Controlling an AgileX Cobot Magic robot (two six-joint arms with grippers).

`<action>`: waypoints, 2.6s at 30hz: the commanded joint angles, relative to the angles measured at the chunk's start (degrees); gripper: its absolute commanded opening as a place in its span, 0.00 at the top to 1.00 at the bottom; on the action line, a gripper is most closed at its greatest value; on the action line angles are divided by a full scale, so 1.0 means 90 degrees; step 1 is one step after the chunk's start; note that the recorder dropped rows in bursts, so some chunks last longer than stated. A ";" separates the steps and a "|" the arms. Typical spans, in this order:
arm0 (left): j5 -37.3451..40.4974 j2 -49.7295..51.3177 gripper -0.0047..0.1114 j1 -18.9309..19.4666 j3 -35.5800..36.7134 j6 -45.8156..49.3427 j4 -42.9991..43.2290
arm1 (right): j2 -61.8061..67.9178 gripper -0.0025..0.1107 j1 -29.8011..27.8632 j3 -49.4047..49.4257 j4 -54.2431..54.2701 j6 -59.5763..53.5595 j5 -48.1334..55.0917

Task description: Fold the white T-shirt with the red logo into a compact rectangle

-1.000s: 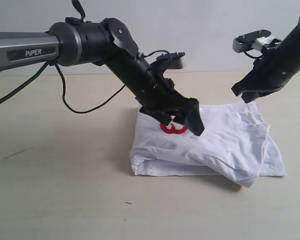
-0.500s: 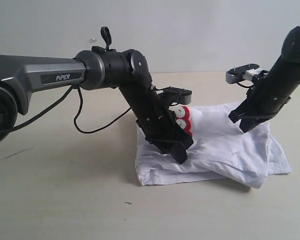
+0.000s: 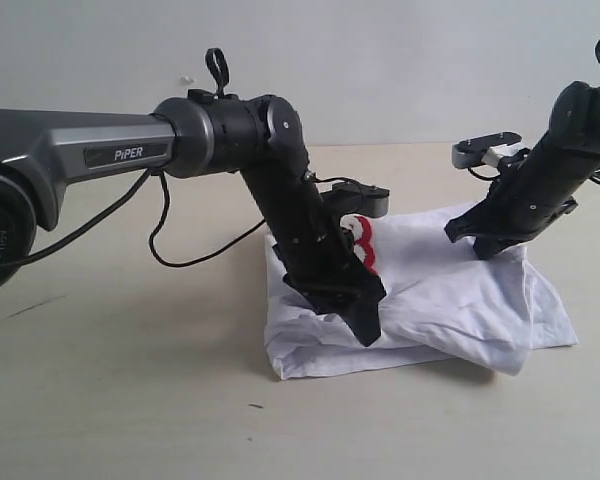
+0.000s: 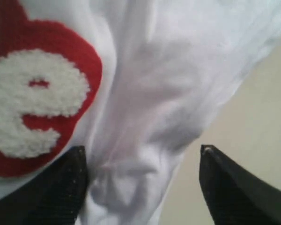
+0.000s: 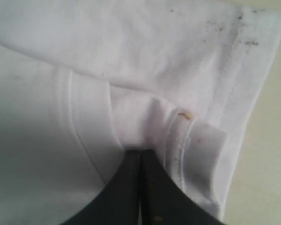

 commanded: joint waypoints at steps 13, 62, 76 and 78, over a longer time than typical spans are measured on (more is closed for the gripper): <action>0.0394 0.0070 0.38 0.0515 0.1771 -0.0502 0.1538 | -0.1233 0.98 -0.0011 0.0039 0.0089 -0.0114 -0.0468; -0.2416 -0.3939 0.96 0.1878 0.4411 0.0381 -0.0703 | -0.2135 0.98 -0.0011 0.0123 0.0833 -0.1014 0.0033; -0.5433 -0.7304 0.96 0.1878 0.7107 0.0351 -0.0733 | -0.4875 0.98 -0.0011 0.2124 0.3434 -0.3290 -0.1186; -0.5474 -0.7605 0.96 0.1878 0.7330 0.0339 -0.0733 | -0.5132 0.98 -0.0011 0.2394 0.3934 -0.3675 -0.1214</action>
